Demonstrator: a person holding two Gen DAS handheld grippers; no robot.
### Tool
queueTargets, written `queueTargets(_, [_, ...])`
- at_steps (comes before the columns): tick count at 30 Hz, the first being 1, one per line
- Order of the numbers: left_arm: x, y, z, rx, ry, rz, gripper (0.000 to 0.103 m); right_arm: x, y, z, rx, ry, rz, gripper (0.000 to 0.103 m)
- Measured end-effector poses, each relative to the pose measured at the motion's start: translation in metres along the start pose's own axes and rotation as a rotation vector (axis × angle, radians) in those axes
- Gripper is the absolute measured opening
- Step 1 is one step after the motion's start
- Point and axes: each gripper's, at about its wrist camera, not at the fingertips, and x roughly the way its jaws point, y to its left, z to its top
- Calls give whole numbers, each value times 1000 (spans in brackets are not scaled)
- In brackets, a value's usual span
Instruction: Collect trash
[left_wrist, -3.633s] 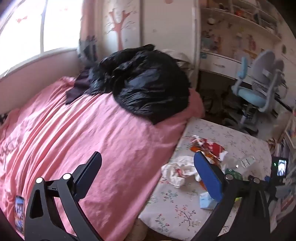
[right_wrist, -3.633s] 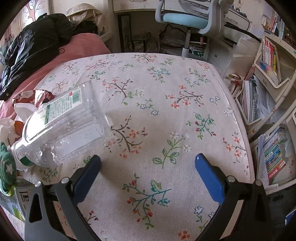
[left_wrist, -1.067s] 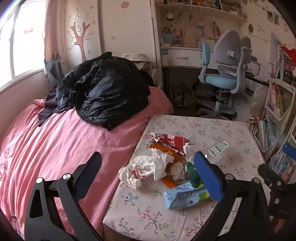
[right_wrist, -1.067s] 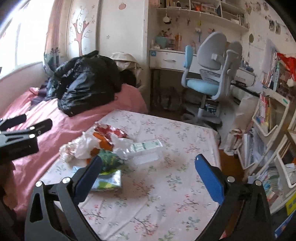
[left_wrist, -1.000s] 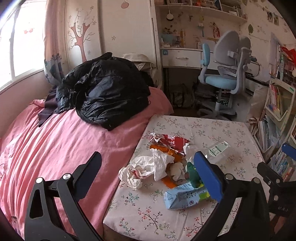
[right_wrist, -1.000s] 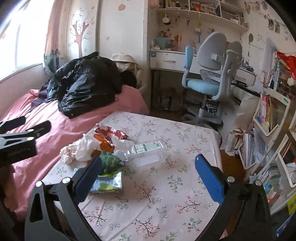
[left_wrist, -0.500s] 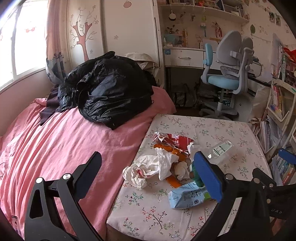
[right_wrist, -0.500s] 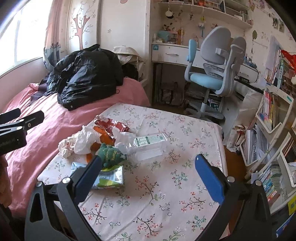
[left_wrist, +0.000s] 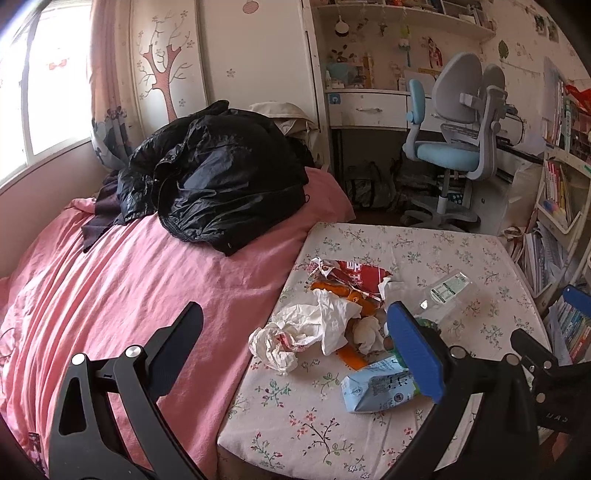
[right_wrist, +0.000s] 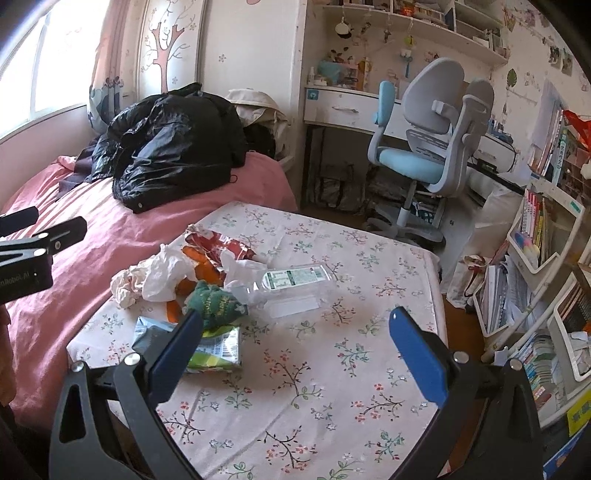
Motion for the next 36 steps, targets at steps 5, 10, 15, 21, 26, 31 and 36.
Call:
queueTargets(5, [0, -5, -2, 19, 3, -1, 96, 1, 2, 0, -14, 4, -4, 97])
queueTargets(10, [1, -8, -3, 29, 12, -4, 96, 0, 5, 0, -33, -4, -10, 97])
queueTargets(15, [2, -8, -3, 29, 13, -4, 96, 0, 6, 0, -33, -3, -11, 97])
queueTargets(21, [2, -8, -3, 30, 13, -4, 96, 0, 6, 0, -36, -1, -9, 97])
queueTargets(26, [1, -8, -3, 29, 11, -4, 96, 0, 5, -1, -34, 0, -7, 97])
queueTargets(31, [2, -8, -3, 34, 17, -1, 96, 1, 5, -1, -33, 1, -6, 97])
queueTargets(36, [5, -6, -6, 32, 28, 2, 96, 1, 5, -1, -33, 1, -6, 97])
